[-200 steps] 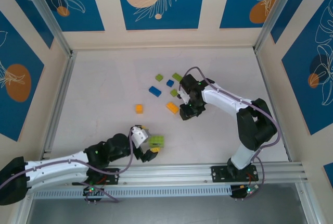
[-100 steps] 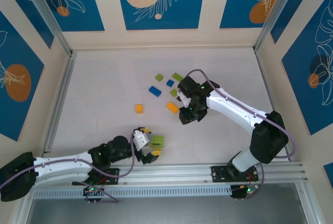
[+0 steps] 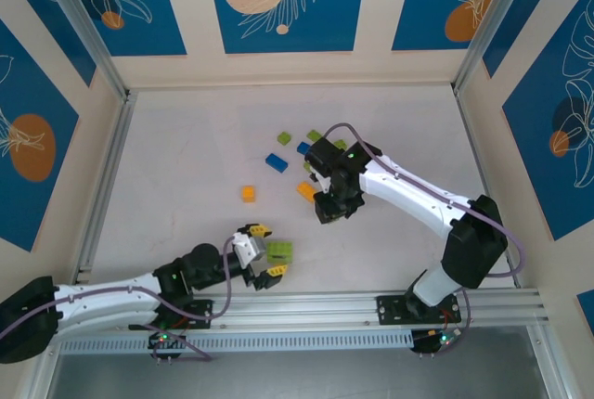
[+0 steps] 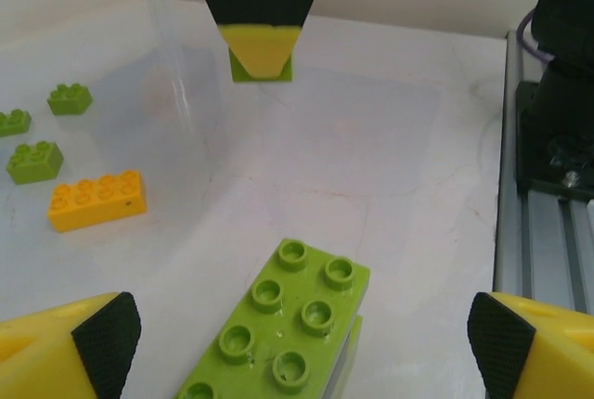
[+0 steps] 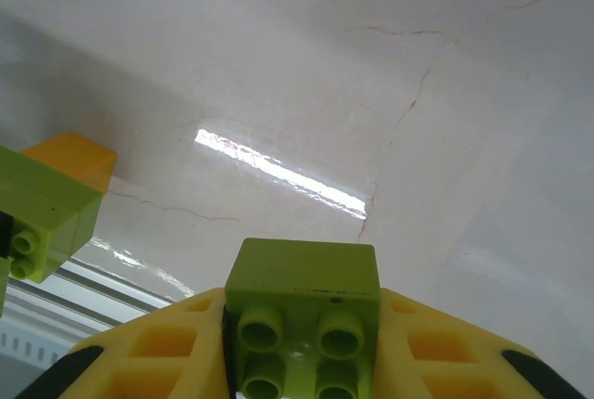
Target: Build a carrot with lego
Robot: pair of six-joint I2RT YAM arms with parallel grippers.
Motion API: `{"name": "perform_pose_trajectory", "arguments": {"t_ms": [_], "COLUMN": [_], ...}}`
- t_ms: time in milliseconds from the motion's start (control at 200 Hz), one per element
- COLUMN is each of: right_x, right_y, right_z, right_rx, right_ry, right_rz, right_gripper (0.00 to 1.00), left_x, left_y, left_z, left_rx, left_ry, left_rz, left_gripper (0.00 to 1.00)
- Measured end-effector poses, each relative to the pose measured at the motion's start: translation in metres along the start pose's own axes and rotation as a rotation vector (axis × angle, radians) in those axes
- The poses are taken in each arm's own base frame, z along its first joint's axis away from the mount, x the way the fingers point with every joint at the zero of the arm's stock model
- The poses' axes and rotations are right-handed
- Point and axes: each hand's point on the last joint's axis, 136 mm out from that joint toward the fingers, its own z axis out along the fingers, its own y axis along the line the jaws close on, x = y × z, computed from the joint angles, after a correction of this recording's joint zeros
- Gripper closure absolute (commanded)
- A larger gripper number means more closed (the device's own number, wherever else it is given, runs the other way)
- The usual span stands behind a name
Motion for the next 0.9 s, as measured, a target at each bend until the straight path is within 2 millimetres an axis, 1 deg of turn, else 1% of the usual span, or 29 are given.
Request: {"name": "perform_pose_trajectory", "arguments": {"t_ms": [100, 165, 235, 340, 405, 495, 535, 650, 900], "right_x": [0.001, 0.002, 0.003, 0.006, 0.008, 0.009, 0.01, 0.007, -0.002], "right_y": [0.002, 0.003, 0.003, 0.005, 0.006, 0.007, 0.008, 0.01, 0.02], "right_z": [-0.002, -0.003, -0.003, -0.002, -0.002, -0.002, -0.003, -0.006, -0.009], "right_rx": [0.007, 0.011, 0.015, 0.021, 0.026, 0.033, 0.034, 0.036, 0.041], "right_ry": [-0.001, -0.002, 0.001, 0.007, 0.011, 0.014, 0.014, 0.005, -0.002], "right_rz": [-0.001, 0.004, 0.008, 0.011, 0.012, 0.014, 0.015, 0.015, 0.0], "right_gripper": [0.67, 0.66, 0.66, 0.67, 0.67, 0.67, 0.67, 0.67, 0.67], "left_x": [0.016, 0.019, 0.016, 0.006, 0.002, 0.003, 0.005, 0.01, 0.007], "left_y": [0.0, 0.0, 0.0, 0.0, 0.0, 0.0, 0.0, 0.0, 0.0], "left_z": [0.005, 0.004, 0.003, 0.0, -0.001, 0.001, 0.002, 0.003, 0.003], "left_rx": [0.001, 0.001, 0.001, 0.0, -0.001, 0.0, 0.0, 0.002, 0.0], "left_ry": [0.052, 0.058, 0.042, -0.006, -0.021, -0.02, -0.014, 0.007, -0.009], "left_rz": [0.013, 0.018, 0.02, 0.021, 0.021, 0.031, 0.039, 0.044, 0.046], "left_gripper": [0.08, 0.08, 0.08, 0.08, 0.11, 0.19, 0.21, 0.22, 0.22]}}
